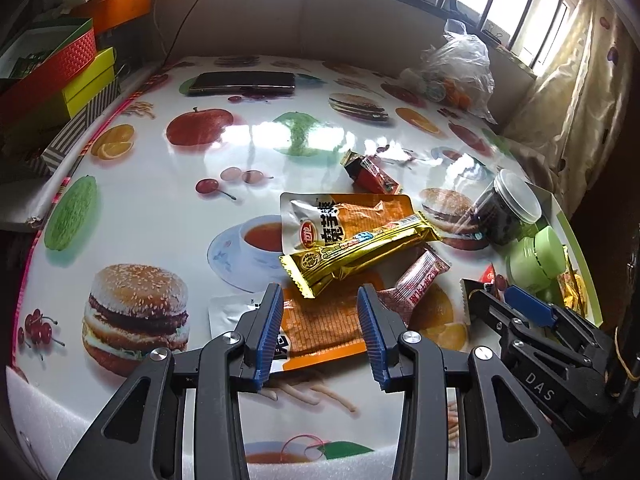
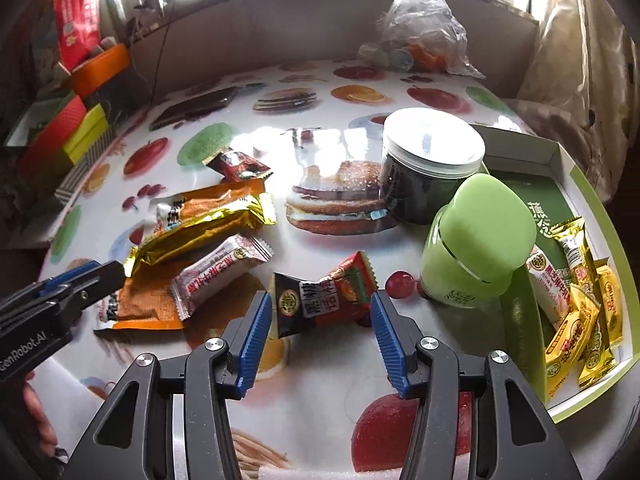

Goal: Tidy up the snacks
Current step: 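Grasp a long gold snack stick with the left gripper while the right gripper grasps a red sauce packet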

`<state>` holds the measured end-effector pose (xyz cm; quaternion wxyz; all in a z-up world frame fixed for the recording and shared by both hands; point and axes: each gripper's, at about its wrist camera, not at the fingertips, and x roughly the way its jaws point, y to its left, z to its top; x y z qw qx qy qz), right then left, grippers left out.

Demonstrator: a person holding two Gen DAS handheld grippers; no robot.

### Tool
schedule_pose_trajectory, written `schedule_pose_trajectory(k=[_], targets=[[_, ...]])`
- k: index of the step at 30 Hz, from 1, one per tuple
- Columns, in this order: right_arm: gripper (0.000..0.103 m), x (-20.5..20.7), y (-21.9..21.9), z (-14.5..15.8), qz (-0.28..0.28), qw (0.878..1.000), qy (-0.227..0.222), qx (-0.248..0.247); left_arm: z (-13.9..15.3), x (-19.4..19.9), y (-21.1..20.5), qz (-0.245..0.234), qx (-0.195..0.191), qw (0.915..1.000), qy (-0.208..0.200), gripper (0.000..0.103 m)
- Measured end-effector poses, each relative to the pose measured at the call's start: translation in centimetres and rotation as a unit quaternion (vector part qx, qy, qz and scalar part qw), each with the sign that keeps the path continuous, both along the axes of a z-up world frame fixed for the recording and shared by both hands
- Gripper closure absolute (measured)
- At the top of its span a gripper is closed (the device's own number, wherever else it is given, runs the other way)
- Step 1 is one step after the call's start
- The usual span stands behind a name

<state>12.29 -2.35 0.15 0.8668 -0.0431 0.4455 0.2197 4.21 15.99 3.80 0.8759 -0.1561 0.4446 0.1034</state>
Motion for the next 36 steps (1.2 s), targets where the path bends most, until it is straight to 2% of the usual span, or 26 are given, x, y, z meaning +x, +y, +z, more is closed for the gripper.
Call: schedule_pose_trajectory(k=[3,7,11,14,19,21,24,26,31,36], targets=[[0.052,0.3,0.2,0.0,0.014,0.999,0.006,0.029,0.0,0.2,0.1,-0.001,0.004,1.0,0.002,0.063],[0.052,0.2,0.3,-0.7,0.04,0.997,0.047,0.048,0.0,0.4,0.6,0.002,0.005,1.0,0.002,0.063],[0.052,-0.5,-0.2,-0.3,0.066,0.996,0.037,0.04,-0.1,0.5,0.9,0.003,0.009,1.0,0.003,0.063],[0.052,0.1,-0.9,-0.6,0.033,0.998,0.048,0.03,-0.2,0.9,1.1,0.005,0.009,0.9999,0.006,0.063],[0.052,0.4,-1.0,-0.7,0.022,0.997,0.057,0.048,-0.2,1.1,1.0,0.001,0.007,1.0,0.004,0.063],[0.052,0.5,-1.1,-0.5,0.023,0.995,0.068,0.069,-0.2,1.1,1.1,0.001,0.008,1.0,0.005,0.063],[0.052,1.0,-1.4,-0.7,0.026,0.986,0.11,0.124,-0.3,1.3,1.3,0.003,0.009,0.9999,0.006,0.063],[0.052,1.5,-1.3,-1.2,0.01,0.983,0.131,0.126,-0.4,1.5,1.4,0.002,0.011,0.9999,0.009,0.063],[0.052,2.5,-1.0,-1.1,-0.016,0.984,0.125,0.127,-0.3,2.2,1.5,-0.004,0.018,0.9998,0.009,0.063],[0.052,3.1,0.1,-1.0,-0.013,0.986,0.118,0.12,-0.4,2.9,1.4,-0.014,0.022,0.9996,0.012,0.063]])
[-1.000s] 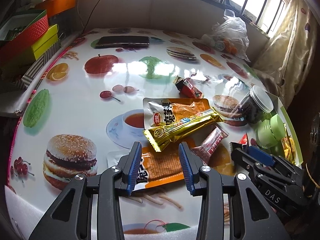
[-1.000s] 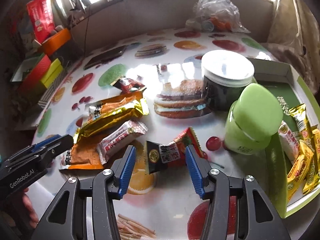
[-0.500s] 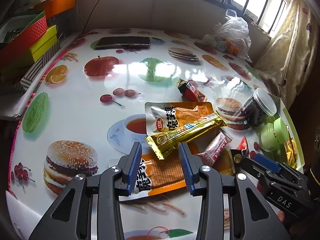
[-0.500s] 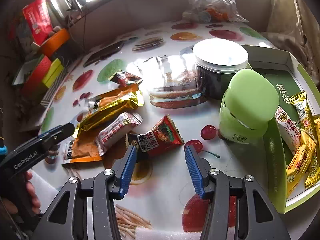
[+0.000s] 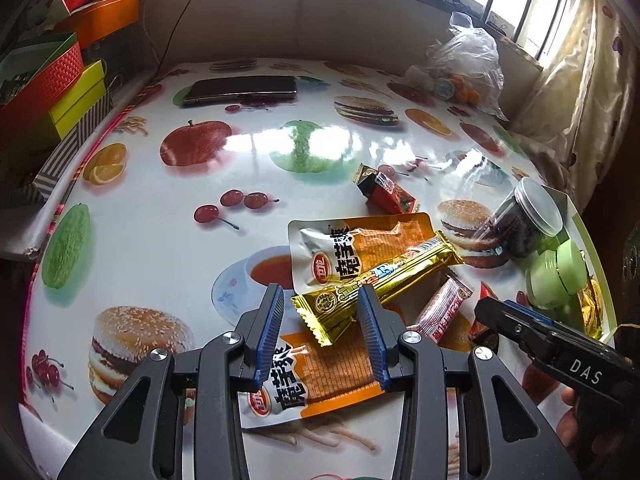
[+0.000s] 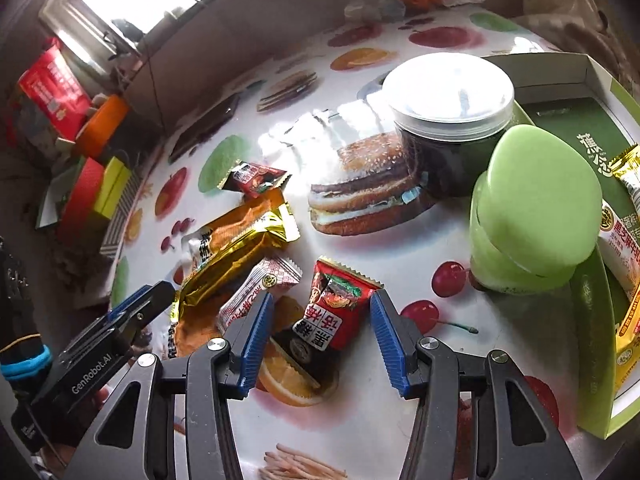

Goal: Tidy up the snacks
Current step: 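Grasp a long gold snack stick with the left gripper while the right gripper grasps a red sauce packet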

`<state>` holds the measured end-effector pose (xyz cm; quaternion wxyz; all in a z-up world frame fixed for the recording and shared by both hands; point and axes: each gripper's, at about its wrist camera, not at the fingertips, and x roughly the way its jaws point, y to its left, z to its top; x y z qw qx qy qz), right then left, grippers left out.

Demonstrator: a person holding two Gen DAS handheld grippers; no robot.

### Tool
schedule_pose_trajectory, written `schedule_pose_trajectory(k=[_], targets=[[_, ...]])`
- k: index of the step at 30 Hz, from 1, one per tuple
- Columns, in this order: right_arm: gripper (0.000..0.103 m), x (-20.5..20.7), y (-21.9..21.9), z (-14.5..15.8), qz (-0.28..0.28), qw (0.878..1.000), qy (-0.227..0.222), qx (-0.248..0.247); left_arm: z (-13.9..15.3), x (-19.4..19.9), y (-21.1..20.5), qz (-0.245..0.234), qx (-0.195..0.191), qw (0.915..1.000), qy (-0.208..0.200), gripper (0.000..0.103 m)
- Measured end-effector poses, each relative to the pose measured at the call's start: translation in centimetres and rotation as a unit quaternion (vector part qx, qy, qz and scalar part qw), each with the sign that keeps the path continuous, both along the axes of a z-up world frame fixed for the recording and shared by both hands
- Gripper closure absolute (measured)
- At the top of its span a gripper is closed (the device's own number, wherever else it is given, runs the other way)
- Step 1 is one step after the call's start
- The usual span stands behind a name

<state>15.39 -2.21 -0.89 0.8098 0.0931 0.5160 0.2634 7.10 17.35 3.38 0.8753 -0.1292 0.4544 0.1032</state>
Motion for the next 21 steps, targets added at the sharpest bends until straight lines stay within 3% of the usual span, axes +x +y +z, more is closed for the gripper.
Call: schedule_pose_trajectory(k=[9,13,15,17,21], targets=[[0.053,-1.5,1.3,0.2,0.033,0.992,-0.075,-0.092,-0.2,0.9,-0.9,-0.04,0.013,0.9991,0.005,0.063],[0.053,-1.9,1.4,-0.3,0.036,0.984,-0.091,-0.146,-0.3,1.7,-1.5,-0.069,0.021,0.9974,0.005,0.063],[0.053,-1.9,1.1,-0.4,0.036,0.984,-0.093,-0.146,-0.5,2.1,-1.8,-0.081,0.025,0.9963,0.011,0.062],[0.053,-1.9,0.9,-0.4,0.037,0.984,-0.095,-0.146,-0.6,2.5,-2.3,-0.095,0.033,0.9948,0.013,0.046],[0.06,-2.0,0.6,-0.3,0.038,0.984,-0.099,-0.142,-0.6,3.1,-3.1,-0.13,0.038,0.9907,0.013,0.044]])
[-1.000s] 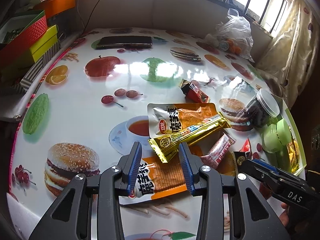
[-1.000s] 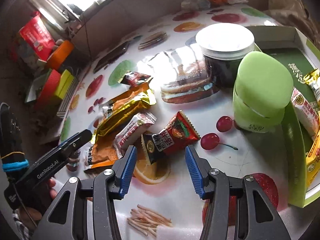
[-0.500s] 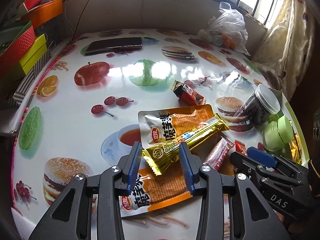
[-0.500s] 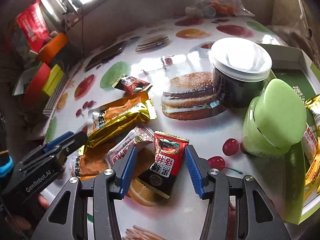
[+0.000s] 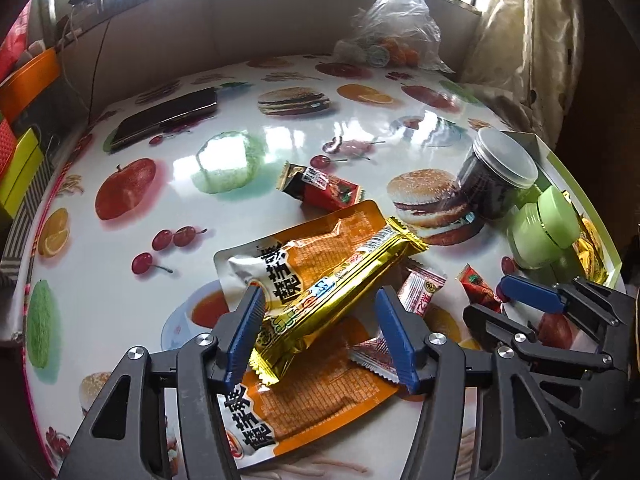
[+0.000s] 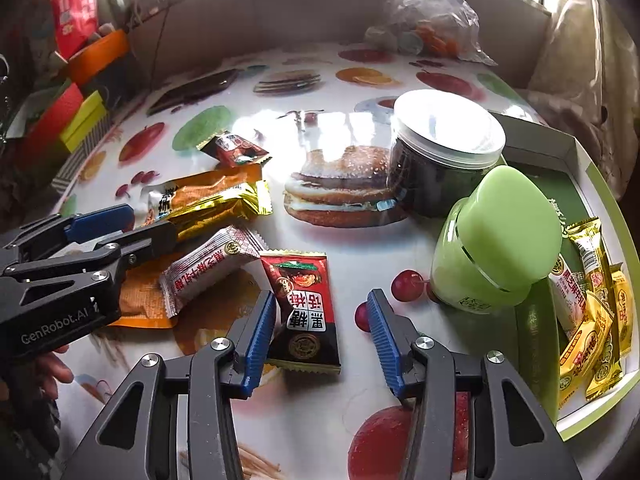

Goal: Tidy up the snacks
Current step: 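Grasp a long gold snack stick with the left gripper while the right gripper grasps a red sauce packet, then carry the gold stick and red packet over the green box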

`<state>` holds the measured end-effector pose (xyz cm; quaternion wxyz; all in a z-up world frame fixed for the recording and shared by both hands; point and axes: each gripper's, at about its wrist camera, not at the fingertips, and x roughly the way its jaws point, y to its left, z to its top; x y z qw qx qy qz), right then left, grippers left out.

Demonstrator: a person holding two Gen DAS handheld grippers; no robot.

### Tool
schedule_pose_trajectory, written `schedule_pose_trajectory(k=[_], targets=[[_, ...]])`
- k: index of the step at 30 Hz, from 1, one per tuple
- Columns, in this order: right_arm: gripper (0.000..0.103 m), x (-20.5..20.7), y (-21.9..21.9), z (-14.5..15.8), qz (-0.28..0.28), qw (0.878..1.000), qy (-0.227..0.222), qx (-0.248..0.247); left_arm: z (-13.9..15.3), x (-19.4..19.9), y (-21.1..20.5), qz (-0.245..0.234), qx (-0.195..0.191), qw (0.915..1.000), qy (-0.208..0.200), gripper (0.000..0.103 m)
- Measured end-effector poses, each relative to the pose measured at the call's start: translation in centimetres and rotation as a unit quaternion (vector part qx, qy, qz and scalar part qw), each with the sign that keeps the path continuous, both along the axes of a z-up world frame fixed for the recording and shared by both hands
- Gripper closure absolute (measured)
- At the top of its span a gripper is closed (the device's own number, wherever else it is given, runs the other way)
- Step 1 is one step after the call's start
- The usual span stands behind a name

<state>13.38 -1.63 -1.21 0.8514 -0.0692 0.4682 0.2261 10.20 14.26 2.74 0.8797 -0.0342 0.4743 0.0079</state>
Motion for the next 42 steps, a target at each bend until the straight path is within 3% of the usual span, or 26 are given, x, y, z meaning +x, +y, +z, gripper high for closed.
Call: schedule_pose_trajectory(k=[5,14,20,23,42], targets=[[0.072,-0.1,-0.3,0.0,-0.001,1.0,-0.004,-0.001,-0.6,1.2,-0.6,-0.011,0.024,0.9996,0.013,0.044],[0.075,-0.2,-0.8,0.0,0.001,1.0,-0.004,0.011,-1.4,1.6,-0.9,-0.008,0.018,0.9996,0.02,0.045],[0.076,-0.2,-0.8,0.0,0.001,1.0,-0.003,0.015,-1.3,1.5,-1.1,-0.007,0.012,0.9997,0.019,0.071],[0.077,-0.2,-0.9,0.0,0.001,1.0,-0.003,0.018,-1.2,1.4,-1.5,-0.01,0.01,0.9997,0.017,0.076],[0.082,-1.3,-1.3,1.2,0.012,0.999,-0.021,0.035,1.2,-1.1,-1.7,0.017,-0.025,0.9994,-0.018,0.079]])
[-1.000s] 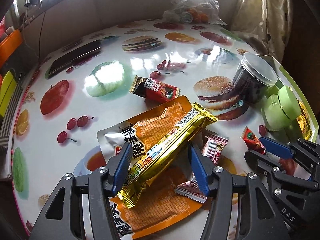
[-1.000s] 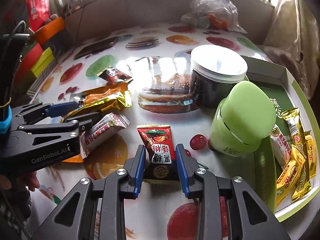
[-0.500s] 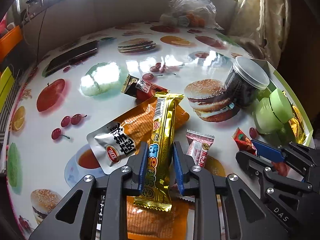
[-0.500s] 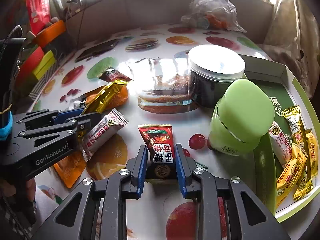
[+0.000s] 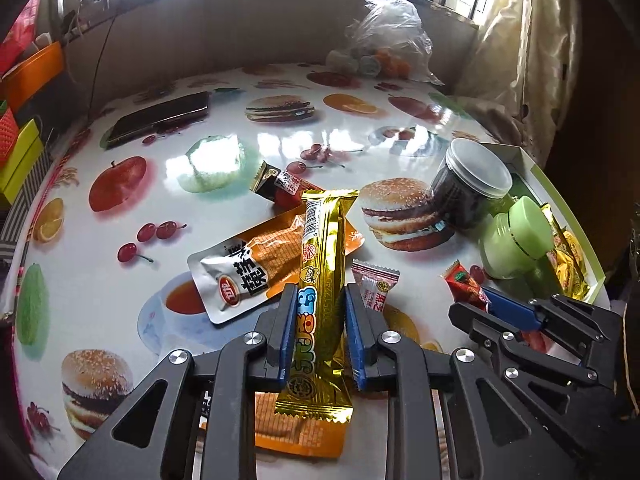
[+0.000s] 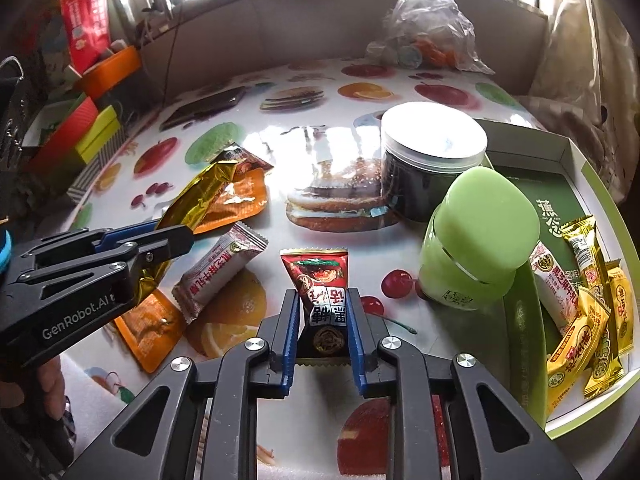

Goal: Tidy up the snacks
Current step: 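Carry the gold stick and red packet over the green box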

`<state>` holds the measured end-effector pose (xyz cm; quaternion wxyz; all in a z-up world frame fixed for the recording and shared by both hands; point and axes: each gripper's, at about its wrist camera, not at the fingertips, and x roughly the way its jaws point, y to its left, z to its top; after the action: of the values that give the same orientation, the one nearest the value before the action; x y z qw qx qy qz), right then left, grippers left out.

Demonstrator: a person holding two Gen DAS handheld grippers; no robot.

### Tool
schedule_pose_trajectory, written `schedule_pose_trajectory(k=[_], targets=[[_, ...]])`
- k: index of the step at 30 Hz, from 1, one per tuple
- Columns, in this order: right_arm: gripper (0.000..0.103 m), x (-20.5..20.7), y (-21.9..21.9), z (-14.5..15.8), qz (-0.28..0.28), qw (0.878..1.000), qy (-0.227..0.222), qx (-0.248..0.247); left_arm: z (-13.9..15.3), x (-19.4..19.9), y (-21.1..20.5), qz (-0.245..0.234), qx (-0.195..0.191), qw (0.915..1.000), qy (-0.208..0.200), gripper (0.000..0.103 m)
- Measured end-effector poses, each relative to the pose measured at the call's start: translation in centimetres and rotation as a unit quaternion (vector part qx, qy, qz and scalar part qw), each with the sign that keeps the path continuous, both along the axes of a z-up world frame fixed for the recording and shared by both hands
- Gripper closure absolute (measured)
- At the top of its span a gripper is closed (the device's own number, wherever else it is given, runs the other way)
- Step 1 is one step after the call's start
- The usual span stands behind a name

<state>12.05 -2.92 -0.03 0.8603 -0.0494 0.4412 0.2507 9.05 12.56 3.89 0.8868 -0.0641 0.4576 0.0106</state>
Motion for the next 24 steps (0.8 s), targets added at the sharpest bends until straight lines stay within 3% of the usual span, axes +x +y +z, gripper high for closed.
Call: schedule_pose_trajectory(k=[24], targets=[[0.082,-2.3,-4.4,6.5,-0.002,0.997,-0.06,0.048,5.5,-2.4,-3.8,-0.012,-0.001,0.9984,-0.055,0.079]])
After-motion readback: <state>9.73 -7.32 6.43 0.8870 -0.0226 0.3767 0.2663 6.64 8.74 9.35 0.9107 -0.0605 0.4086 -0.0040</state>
